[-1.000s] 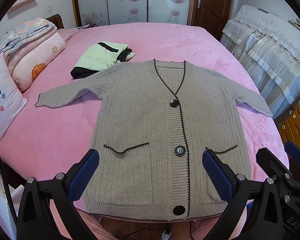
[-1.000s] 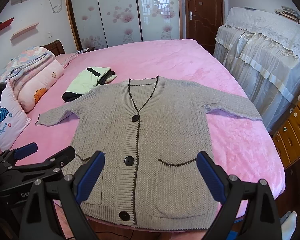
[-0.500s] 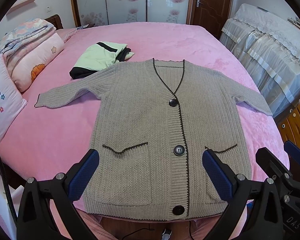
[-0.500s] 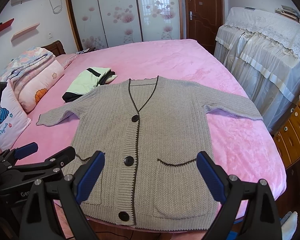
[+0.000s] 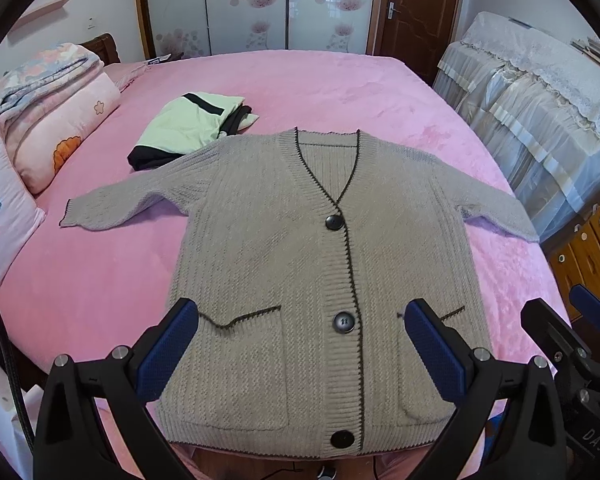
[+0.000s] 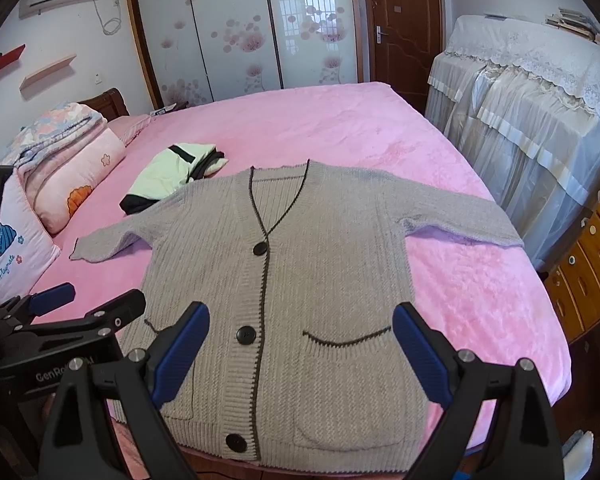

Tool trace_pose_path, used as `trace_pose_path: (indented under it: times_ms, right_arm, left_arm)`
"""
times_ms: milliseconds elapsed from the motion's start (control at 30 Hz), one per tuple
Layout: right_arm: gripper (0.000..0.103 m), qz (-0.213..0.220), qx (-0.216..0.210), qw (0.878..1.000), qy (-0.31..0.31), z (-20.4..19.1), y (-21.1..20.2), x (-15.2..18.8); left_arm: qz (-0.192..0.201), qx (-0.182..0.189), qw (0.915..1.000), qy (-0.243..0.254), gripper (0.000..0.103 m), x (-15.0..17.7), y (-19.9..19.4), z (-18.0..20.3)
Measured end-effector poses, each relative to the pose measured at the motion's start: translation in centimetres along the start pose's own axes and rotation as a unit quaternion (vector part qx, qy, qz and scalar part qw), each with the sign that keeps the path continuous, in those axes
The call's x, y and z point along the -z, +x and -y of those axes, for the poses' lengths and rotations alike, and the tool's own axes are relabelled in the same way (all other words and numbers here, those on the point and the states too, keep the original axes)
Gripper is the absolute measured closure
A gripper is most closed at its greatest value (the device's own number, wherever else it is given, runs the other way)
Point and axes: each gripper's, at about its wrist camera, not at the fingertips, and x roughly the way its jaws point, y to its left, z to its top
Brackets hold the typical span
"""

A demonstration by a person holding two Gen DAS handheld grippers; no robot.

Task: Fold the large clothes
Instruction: 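Move the right tool to the cardigan sleeve and grasp its cuff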

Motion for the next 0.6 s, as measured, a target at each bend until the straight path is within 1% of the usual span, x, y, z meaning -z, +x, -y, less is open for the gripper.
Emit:
trace_pose_path:
  times_ms: [67, 133, 233, 333, 400, 433, 500, 600]
  right_arm:
    - [0.009, 0.011, 0.001, 1.0, 0.0, 0.6, -0.3, -0.9]
    - [0.009, 0.025, 0.003, 1.0, 0.001, 1.6, -0.5, -2.2]
    - [0.009, 0.039, 0.011, 0.999, 0.004, 3.4, -0.6, -3.7]
    - [0.009, 0.065, 0.04, 0.997, 0.006, 5.5, -0.7, -5.8]
    - [0.009, 0.079, 0.059, 0.995, 0.011, 7.3, -0.6, -7.3]
    - [0.009, 0.089, 0.072, 0.993, 0.016, 8.7, -0.5, -8.4]
    - [0.009, 0.1, 0.09, 0.991, 0.024, 11.1, -0.1, -9.7]
    - [0.009, 0.102, 0.11, 0.988, 0.045, 15.2, 1.3, -11.6]
  left_arm:
    - [0.015, 0.02, 0.9997, -0.004, 0.001, -0.9, -0.1, 0.1]
    - [0.026, 0.049, 0.9984, 0.002, 0.001, -2.1, -0.2, 0.5]
    - [0.019, 0.083, 0.9963, -0.001, 0.001, -4.6, 0.0, 1.2]
    - [0.009, 0.127, 0.9918, -0.012, 0.001, -7.1, 0.4, 2.1]
    - [0.013, 0.152, 0.9883, -0.012, 0.001, -9.0, 0.7, 3.0]
    - [0.021, 0.153, 0.9879, -0.011, 0.001, -9.6, 0.7, 3.6]
    - [0.048, 0.14, 0.989, 0.0, 0.001, -11.6, 0.9, 5.1]
    - [0.081, 0.134, 0.9875, 0.021, 0.001, -13.8, 1.7, 7.9]
